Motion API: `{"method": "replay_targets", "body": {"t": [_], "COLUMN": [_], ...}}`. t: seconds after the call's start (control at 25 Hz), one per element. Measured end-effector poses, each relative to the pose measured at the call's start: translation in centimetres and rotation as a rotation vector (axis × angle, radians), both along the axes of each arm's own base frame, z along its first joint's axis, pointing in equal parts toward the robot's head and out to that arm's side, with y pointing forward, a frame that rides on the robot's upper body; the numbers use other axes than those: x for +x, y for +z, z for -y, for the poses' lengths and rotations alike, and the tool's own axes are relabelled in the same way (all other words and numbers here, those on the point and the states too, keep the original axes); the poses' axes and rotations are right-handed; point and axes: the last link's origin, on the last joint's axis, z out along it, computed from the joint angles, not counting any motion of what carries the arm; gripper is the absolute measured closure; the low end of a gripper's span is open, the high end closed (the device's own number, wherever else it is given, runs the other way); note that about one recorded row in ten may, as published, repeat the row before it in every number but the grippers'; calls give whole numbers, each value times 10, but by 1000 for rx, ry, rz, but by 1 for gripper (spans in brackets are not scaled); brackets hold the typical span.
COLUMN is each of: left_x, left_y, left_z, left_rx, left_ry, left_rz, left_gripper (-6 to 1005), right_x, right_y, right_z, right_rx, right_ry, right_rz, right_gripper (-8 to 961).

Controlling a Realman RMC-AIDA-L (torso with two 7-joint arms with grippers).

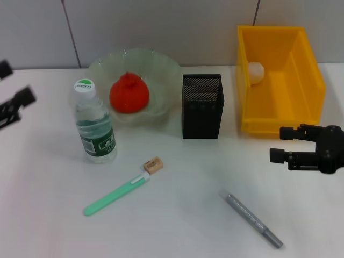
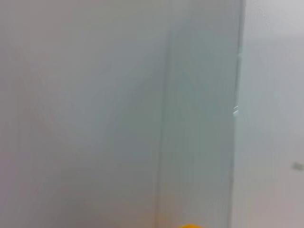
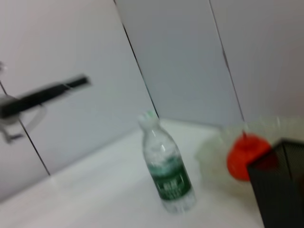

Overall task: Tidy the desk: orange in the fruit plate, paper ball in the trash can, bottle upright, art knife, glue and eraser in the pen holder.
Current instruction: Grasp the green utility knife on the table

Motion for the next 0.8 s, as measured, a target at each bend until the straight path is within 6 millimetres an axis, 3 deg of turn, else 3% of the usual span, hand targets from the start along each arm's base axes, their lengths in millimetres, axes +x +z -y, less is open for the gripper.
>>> {"method": "replay_targets", "body": {"t": [0.24, 0.36, 0.4, 0.56, 0.8], "left_x": [-25, -34, -35, -37, -40], "left_y": [-10, -22, -27, -31, -39], "left_z": [27, 37, 40, 42, 46], "left_rx": [-22, -51, -63, -78, -114], "left_ry": [-25, -23, -20, -16, -8], "left_rz": [4, -35, -49, -64, -96], "left_gripper": [210, 211, 211, 209, 212], "right_x": [-45, -84, -84, -114, -113], "right_y": [10, -1, -1, -19, -26], "right_z": [-30, -48, -48, -60, -63], "right_rx": [-133, -229, -229, -283, -269], "right_ry": [-45, -25, -25, 39, 43], "right_rz": [198, 355, 355, 463, 459], "right_gripper": [123, 123, 123, 123, 123]}}
